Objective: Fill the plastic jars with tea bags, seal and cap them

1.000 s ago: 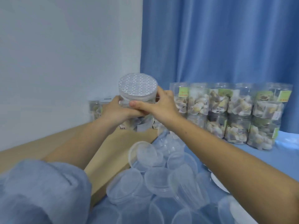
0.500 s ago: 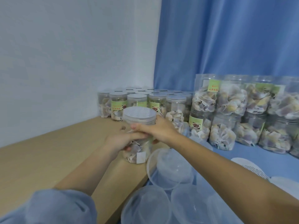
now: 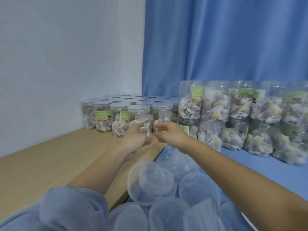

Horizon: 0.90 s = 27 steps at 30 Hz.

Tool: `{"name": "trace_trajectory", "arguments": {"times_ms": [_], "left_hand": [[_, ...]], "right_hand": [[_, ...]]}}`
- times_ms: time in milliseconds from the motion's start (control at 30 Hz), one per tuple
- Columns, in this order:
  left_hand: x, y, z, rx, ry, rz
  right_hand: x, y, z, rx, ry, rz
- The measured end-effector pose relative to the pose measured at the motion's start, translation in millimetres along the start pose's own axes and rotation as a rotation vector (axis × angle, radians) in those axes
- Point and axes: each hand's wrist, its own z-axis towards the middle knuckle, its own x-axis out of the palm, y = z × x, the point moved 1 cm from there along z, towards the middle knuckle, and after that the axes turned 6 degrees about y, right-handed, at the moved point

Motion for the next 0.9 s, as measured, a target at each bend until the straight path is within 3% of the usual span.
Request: {"name": "trace_trajectory", "arguments": {"times_ms": [200,467,900], "left_hand": [[93,-58,-22,0.190,0.058,0.187],[208,-92,-26,0.211,0.177,0.153],[225,-121,100,0.191,0.005,0.704]], "right_hand": [[-66,18,-53,-0.052,-0.142,0.023],[-179,-12,-120,-0.009,-0.317,0.007],[-233,-74,-83,-0.021,-0.423,0.178]]}}
